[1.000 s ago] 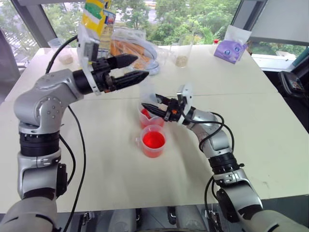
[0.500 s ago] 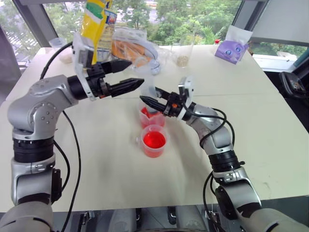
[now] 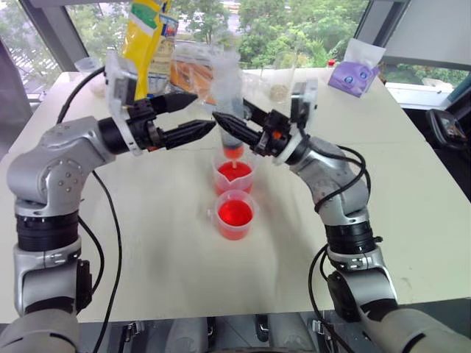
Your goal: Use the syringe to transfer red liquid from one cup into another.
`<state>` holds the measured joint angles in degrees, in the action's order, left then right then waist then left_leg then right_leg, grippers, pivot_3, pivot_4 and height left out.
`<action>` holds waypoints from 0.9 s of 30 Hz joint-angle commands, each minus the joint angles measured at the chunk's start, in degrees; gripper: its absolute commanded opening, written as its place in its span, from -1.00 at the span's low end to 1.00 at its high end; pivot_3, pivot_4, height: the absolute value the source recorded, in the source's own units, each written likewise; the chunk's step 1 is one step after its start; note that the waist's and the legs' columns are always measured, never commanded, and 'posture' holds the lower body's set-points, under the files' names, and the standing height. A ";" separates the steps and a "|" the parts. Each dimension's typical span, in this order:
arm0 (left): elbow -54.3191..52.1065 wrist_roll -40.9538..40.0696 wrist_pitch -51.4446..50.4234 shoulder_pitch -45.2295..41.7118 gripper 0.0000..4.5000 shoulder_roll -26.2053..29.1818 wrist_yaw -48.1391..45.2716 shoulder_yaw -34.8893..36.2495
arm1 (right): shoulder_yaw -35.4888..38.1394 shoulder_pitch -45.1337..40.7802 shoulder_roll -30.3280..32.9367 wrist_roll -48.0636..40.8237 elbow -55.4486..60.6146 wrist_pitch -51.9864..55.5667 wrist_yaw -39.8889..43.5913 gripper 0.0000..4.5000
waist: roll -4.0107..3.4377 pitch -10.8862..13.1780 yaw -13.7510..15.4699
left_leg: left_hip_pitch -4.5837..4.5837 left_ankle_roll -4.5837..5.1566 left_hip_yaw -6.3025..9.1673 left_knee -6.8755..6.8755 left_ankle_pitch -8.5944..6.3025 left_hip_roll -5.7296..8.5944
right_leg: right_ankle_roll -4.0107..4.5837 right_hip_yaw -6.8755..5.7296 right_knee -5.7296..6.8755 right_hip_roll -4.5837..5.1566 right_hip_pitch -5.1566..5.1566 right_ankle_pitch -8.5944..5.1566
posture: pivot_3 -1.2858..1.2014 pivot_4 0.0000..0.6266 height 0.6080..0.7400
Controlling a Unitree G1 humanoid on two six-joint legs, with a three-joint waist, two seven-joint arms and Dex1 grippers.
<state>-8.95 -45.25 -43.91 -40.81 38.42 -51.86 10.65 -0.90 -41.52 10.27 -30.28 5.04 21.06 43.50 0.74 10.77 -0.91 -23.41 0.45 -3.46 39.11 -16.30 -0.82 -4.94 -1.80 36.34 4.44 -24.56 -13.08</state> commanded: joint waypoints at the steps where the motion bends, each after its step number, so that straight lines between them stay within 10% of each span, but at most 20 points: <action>1: -2.23 -3.17 -1.32 -0.47 0.97 1.94 0.03 3.71 | 2.66 -1.83 0.98 -5.79 7.44 3.85 -1.29 -0.38 | 0.00 0.00 0.01 | 0.00 0.00 0.00 0.00 0.00 0.00 | 0.00 0.00 0.00 0.01 0.00 0.00 | 0.03 -0.52 1.00; 27: -6.43 -23.41 -13.22 -4.51 0.97 2.86 6.20 5.54 | -2.94 12.29 5.77 -8.18 13.15 5.28 5.21 -0.38 | 0.02 0.00 0.13 | 0.01 0.01 0.05 0.01 0.00 0.01 | 0.00 -0.01 -0.04 -0.02 0.03 0.00 | 0.03 -0.52 1.00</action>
<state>-13.86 -67.03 -57.13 -43.69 41.38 -46.07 15.33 -4.11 -28.97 15.91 -38.37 16.52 27.55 48.30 0.76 10.77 -0.77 -23.40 0.45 -3.40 39.12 -16.30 -0.81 -4.94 -1.82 36.31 4.42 -24.53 -13.08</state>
